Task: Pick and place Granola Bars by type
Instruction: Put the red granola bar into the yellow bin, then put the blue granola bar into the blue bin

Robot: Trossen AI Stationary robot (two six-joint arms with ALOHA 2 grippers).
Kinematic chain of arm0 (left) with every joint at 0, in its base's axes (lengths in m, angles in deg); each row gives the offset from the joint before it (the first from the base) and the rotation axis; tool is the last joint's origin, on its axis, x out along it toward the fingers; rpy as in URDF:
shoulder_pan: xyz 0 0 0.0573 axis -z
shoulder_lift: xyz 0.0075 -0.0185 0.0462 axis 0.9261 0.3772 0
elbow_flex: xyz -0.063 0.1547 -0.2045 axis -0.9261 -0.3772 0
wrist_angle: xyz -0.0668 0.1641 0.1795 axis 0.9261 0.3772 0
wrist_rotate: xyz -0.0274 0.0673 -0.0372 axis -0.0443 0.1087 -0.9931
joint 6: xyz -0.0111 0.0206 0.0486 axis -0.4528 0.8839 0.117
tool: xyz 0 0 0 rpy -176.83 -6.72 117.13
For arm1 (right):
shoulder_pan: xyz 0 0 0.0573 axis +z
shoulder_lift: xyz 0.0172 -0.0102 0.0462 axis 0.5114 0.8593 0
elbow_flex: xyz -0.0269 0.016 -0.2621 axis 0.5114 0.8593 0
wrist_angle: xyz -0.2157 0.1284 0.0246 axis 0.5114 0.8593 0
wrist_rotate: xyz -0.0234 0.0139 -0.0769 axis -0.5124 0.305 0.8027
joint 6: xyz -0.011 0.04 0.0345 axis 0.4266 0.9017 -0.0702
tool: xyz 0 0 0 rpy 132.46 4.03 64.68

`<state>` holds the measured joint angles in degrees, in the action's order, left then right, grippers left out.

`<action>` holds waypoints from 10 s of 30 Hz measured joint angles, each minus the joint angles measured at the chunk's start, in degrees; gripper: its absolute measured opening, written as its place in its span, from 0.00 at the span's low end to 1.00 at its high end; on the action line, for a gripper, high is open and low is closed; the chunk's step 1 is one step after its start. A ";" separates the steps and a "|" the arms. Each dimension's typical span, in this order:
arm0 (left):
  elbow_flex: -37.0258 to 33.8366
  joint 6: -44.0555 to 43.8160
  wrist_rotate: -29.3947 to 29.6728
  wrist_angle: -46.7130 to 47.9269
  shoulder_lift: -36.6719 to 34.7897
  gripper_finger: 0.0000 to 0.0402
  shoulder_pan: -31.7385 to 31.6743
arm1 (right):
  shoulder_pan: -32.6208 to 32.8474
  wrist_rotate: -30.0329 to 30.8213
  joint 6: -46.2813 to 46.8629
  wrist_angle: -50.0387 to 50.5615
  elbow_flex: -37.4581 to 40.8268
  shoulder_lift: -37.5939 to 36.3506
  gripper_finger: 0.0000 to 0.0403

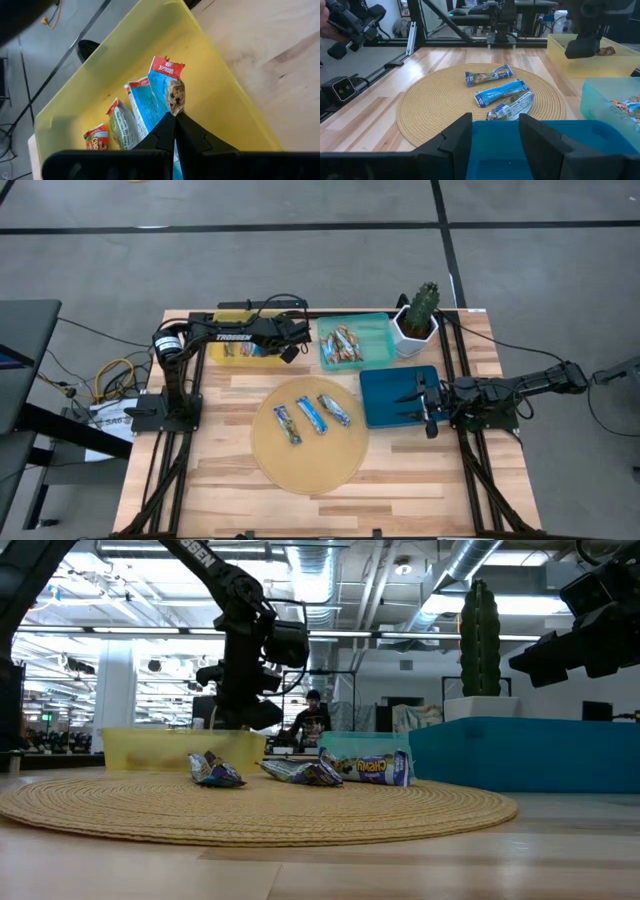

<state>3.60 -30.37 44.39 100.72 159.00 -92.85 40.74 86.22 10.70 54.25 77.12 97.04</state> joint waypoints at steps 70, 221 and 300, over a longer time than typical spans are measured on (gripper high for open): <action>-46.11 33.33 -34.72 -39.39 -42.26 0.35 39.83 | 0.02 0.00 0.01 0.02 -0.01 0.01 0.38; -73.33 40.33 -38.86 -50.20 -107.86 0.35 29.14 | 0.13 6.94 31.90 -3.74 -4.89 4.59 0.38; -73.34 40.36 -38.82 -50.20 -107.89 0.35 29.15 | -1.11 11.92 31.44 31.64 -70.51 98.16 0.38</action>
<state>-69.74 9.98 5.58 50.52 51.12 -63.71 39.62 98.14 42.15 85.89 6.60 195.20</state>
